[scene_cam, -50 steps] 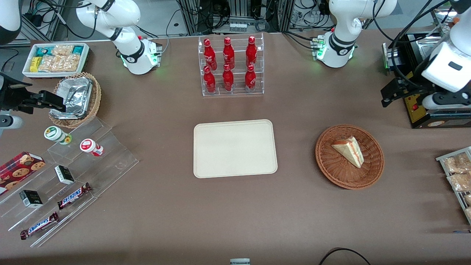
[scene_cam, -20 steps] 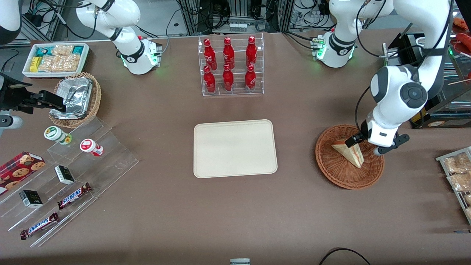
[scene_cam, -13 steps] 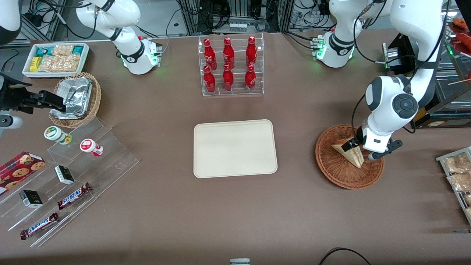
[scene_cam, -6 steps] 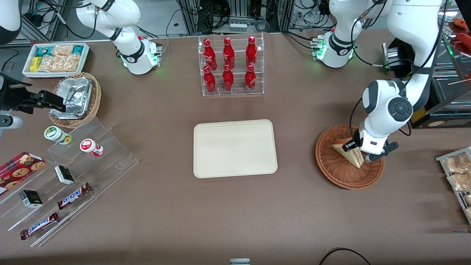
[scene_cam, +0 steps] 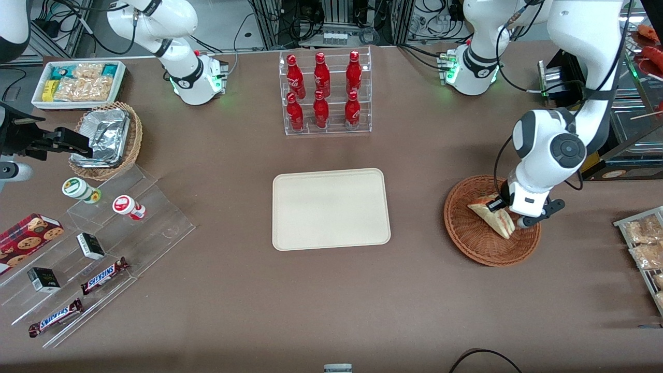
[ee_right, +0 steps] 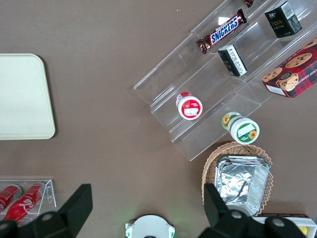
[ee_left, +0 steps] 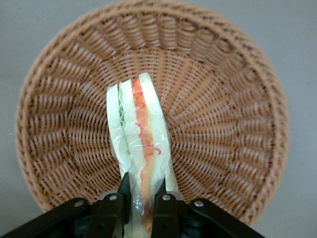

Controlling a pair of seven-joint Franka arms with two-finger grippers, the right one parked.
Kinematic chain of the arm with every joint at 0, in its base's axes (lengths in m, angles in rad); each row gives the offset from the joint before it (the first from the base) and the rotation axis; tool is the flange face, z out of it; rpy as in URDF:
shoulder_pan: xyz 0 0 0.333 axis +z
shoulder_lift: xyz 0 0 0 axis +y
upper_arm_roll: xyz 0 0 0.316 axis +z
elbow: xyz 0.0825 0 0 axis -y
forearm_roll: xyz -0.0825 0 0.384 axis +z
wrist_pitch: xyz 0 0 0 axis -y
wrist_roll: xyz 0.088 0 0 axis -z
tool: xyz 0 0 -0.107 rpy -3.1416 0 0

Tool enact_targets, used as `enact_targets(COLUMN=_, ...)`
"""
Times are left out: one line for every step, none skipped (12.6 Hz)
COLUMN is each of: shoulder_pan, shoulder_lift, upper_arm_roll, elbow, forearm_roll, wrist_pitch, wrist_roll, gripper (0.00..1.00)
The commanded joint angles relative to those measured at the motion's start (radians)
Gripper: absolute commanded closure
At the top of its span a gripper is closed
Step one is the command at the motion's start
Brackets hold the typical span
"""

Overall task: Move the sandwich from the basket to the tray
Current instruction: 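Lower the left gripper and close it on the sandwich, then lift the sandwich out of the basket with the left gripper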

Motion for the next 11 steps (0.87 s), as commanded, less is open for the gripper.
enact_targets(shoulder_pan=-0.005, shoulder_lift=-0.068, upper_arm_roll=-0.006, elbow=0.130, forearm_roll=0.077, wrist_pitch=-0.228, wrist_roll=-0.017, gripper=1.00)
enact_targets(shoulder_pan=-0.008, shoulder_lift=-0.067, upper_arm_roll=-0.012, elbow=0.198, forearm_roll=0.108, wrist_pitch=-0.314, wrist_roll=-0.017, gripper=1.00)
enact_targets(shoulder_pan=-0.031, shoulder_lift=-0.062, upper_arm_roll=-0.024, elbow=0.267, forearm_roll=0.120, wrist_pitch=-0.377, wrist_roll=-0.017, gripper=1.00)
enact_targets(shoulder_pan=-0.054, shoulder_lift=-0.058, upper_arm_roll=-0.029, elbow=0.320, forearm_roll=0.122, wrist_pitch=-0.419, wrist_roll=-0.017, gripper=1.00)
enact_targets(shoulder_pan=-0.074, shoulder_lift=-0.055, upper_arm_roll=-0.038, elbow=0.359, forearm_roll=0.120, wrist_pitch=-0.451, wrist_roll=-0.017, gripper=1.00)
enact_targets(shoulder_pan=-0.106, shoulder_lift=-0.050, upper_arm_roll=-0.046, elbow=0.393, forearm_roll=0.120, wrist_pitch=-0.482, wrist_roll=-0.017, gripper=1.00)
enact_targets(shoulder_pan=-0.138, shoulder_lift=-0.047, upper_arm_roll=-0.050, elbow=0.411, forearm_roll=0.119, wrist_pitch=-0.491, wrist_roll=-0.018, gripper=1.00)
enact_targets(shoulder_pan=-0.176, shoulder_lift=-0.048, upper_arm_roll=-0.050, elbow=0.427, forearm_roll=0.108, wrist_pitch=-0.493, wrist_roll=-0.017, gripper=1.00)
enact_targets(shoulder_pan=-0.213, shoulder_lift=-0.047, upper_arm_roll=-0.055, elbow=0.436, forearm_roll=0.101, wrist_pitch=-0.491, wrist_roll=-0.018, gripper=1.00)
enact_targets(shoulder_pan=-0.261, shoulder_lift=-0.032, upper_arm_roll=-0.065, elbow=0.459, forearm_roll=0.070, wrist_pitch=-0.497, wrist_roll=-0.023, gripper=1.00)
enact_targets(shoulder_pan=-0.311, shoulder_lift=0.003, upper_arm_roll=-0.067, elbow=0.489, forearm_roll=0.053, wrist_pitch=-0.525, wrist_roll=-0.030, gripper=1.00)
